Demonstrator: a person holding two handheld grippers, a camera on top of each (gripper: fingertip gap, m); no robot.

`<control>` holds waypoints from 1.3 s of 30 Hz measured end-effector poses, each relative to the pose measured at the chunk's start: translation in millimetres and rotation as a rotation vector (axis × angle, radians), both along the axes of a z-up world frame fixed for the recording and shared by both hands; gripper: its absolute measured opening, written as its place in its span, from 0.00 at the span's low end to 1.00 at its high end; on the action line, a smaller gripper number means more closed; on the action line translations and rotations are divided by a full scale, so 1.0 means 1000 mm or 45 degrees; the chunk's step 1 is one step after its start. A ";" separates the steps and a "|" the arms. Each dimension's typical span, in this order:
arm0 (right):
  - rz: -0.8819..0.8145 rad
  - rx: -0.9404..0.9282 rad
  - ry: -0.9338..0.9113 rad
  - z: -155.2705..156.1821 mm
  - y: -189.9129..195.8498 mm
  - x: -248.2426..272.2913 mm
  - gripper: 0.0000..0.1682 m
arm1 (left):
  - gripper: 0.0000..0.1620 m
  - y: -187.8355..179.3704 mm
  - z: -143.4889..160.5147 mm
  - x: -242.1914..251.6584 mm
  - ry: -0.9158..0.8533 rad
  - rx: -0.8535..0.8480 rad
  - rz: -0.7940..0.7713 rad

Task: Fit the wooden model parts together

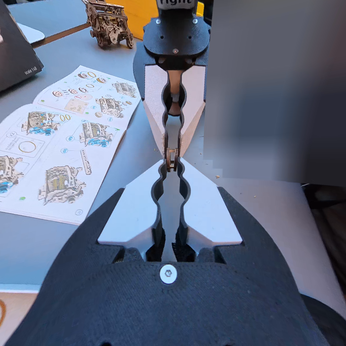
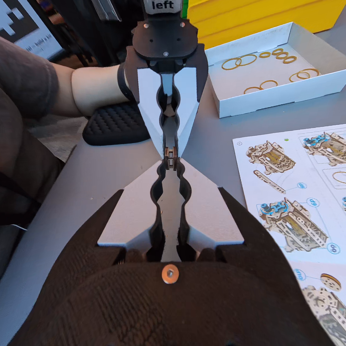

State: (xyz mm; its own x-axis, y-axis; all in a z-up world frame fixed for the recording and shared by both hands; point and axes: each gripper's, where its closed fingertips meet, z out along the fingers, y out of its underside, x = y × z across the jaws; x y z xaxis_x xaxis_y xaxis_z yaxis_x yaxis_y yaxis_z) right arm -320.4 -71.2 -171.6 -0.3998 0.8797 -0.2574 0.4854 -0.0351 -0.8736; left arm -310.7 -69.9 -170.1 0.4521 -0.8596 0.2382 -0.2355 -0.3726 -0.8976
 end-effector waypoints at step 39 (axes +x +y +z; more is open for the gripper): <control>-0.032 -0.005 -0.239 0.000 0.040 0.037 0.07 | 0.05 0.015 -0.045 -0.014 0.999 0.728 0.035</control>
State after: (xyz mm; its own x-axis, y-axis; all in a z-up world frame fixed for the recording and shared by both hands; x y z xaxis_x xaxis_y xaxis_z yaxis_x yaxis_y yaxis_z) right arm -283.0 -30.9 -171.9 -0.3224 0.8875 -0.3291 0.6386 -0.0527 -0.7678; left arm -324.4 -55.4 -214.7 0.3258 -0.7386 -0.5901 -0.8421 0.0569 -0.5362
